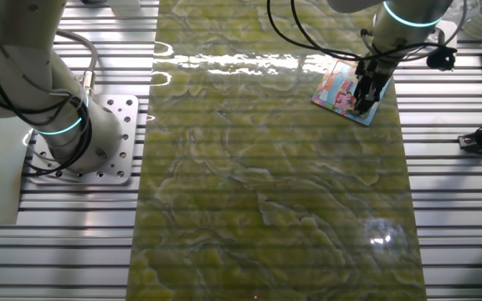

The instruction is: Assemble one piece of a puzzle

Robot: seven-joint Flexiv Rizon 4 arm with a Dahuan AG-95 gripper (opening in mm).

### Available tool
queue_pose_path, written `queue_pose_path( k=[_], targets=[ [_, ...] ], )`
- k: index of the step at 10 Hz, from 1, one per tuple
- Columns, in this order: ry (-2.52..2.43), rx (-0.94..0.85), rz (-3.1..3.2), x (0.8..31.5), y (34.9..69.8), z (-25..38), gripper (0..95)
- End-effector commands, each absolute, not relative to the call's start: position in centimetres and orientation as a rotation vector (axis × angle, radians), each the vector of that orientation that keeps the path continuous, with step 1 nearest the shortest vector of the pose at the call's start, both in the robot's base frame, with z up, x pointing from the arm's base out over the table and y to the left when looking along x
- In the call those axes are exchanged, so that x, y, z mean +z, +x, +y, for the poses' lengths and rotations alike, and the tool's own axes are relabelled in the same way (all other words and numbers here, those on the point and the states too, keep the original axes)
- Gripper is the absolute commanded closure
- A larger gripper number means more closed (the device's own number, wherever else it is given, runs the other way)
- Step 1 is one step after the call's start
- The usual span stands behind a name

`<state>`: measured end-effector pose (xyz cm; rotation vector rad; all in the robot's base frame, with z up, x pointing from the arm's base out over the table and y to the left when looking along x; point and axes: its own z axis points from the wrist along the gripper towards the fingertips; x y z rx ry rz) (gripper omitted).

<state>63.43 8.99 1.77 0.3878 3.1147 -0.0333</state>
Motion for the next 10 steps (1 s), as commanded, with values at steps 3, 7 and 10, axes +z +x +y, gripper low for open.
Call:
queue_pose_path(
  k=[3,7,10],
  targets=[
    [0.349,-0.038,3.114,1.75,63.47,9.01,76.0],
    [0.402,-0.041,3.116,1.81,63.46,9.05,76.0],
    [0.404,-0.051,3.131,2.01,63.23,9.55,95.0]
  ],
)
